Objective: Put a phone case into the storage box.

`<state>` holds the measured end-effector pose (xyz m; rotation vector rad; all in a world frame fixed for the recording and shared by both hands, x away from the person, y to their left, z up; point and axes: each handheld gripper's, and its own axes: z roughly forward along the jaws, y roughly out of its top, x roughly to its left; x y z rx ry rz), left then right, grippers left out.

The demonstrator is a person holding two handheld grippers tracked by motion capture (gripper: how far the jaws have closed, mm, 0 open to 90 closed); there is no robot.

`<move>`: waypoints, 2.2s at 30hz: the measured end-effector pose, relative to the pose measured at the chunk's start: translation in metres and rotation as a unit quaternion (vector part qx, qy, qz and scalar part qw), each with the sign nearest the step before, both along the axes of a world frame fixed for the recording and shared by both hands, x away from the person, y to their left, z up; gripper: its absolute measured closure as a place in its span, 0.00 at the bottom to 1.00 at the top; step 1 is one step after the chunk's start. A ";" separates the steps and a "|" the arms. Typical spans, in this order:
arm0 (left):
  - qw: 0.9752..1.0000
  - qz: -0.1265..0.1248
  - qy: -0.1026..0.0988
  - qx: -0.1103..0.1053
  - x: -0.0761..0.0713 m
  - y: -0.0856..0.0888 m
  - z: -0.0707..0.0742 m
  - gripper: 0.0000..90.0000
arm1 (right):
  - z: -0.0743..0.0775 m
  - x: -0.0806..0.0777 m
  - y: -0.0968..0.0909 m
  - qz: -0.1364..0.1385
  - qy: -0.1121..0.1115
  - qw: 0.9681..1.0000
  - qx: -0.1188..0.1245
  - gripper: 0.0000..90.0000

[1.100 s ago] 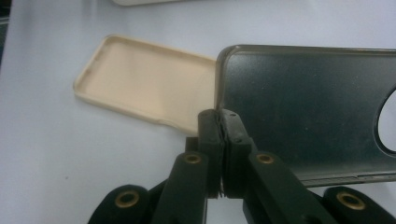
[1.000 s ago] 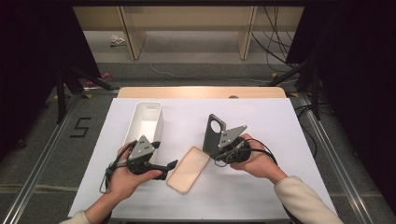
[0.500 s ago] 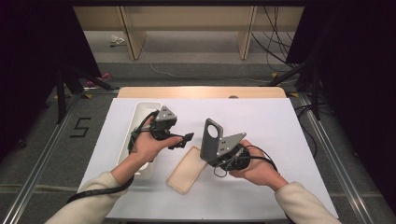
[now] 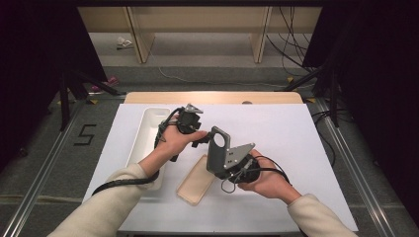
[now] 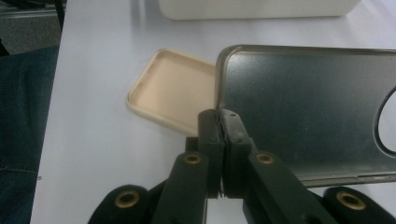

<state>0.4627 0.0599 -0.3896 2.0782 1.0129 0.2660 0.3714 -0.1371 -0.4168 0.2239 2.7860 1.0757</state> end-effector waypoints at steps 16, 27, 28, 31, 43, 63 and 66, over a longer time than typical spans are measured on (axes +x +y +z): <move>0.996 0.020 0.090 -0.011 0.007 -0.007 -0.015 0.65 | 0.002 -0.004 0.006 0.010 -0.008 1.000 -0.005 0.99; 0.994 0.026 0.106 -0.015 0.005 -0.009 -0.013 0.72 | 0.000 -0.006 0.009 0.021 -0.013 1.000 -0.018 0.99; 0.994 0.026 0.107 -0.016 0.005 -0.010 -0.013 0.73 | 0.000 -0.006 0.009 0.021 -0.014 1.000 -0.018 0.99; 0.993 0.029 0.109 -0.022 0.005 -0.010 -0.013 0.73 | 0.000 -0.006 0.010 0.023 -0.015 0.999 -0.021 0.99; 0.991 0.035 0.117 -0.046 0.005 -0.008 -0.013 0.76 | -0.001 -0.006 0.011 0.024 -0.019 0.999 -0.026 0.99; 0.992 0.021 -0.064 -0.104 -0.019 0.004 0.003 0.90 | -0.008 0.009 -0.006 -0.097 -0.035 0.995 -0.002 0.52; 0.990 0.020 -0.085 -0.112 -0.023 0.013 0.002 0.90 | -0.006 0.013 -0.013 -0.127 -0.022 0.991 0.025 0.41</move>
